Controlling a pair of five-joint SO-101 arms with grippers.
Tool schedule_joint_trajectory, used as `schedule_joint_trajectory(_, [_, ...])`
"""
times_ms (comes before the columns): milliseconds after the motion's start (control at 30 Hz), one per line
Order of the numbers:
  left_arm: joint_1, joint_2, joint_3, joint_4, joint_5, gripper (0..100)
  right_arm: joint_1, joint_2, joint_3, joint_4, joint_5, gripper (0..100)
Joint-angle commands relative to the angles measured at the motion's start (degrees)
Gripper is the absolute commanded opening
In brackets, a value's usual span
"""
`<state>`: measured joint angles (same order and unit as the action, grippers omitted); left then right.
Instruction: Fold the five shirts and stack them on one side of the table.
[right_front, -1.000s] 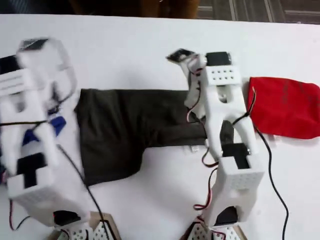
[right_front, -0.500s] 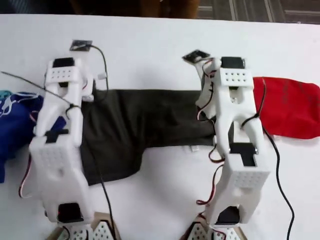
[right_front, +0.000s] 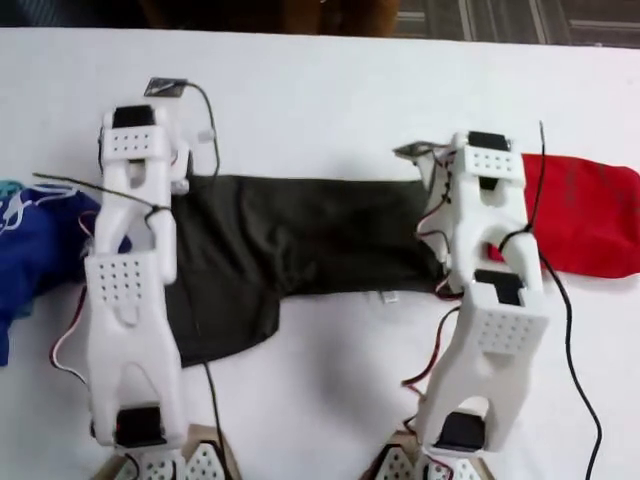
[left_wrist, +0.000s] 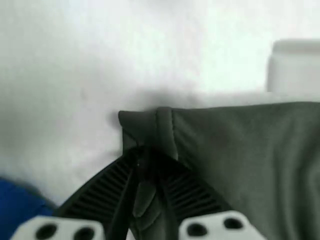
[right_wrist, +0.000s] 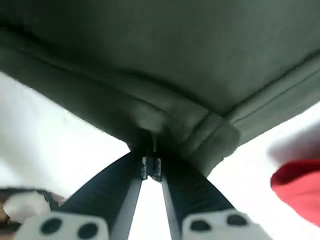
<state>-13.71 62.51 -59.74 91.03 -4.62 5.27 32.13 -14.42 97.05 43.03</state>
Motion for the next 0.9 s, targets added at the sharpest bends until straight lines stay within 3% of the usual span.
schedule_joint_trajectory(0, [0.70, 3.25, -7.16, 2.55, 0.00, 3, 1.01, -1.36, -2.11, 1.98, 3.87, 1.8])
schedule_joint_trajectory(367, [0.70, 10.55, -20.97, 9.14, -0.18, 3, -6.64, 1.19, -24.00, 2.95, -0.79, 1.8])
schedule_joint_trajectory(567, [0.70, 11.52, -23.08, 9.76, -0.26, 3, -7.60, 7.60, -20.84, 4.44, -0.62, 1.8])
schedule_joint_trajectory(867, [0.70, 11.60, -23.08, 9.76, -0.26, 3, -3.82, 5.67, -10.11, 4.44, -0.53, 1.8])
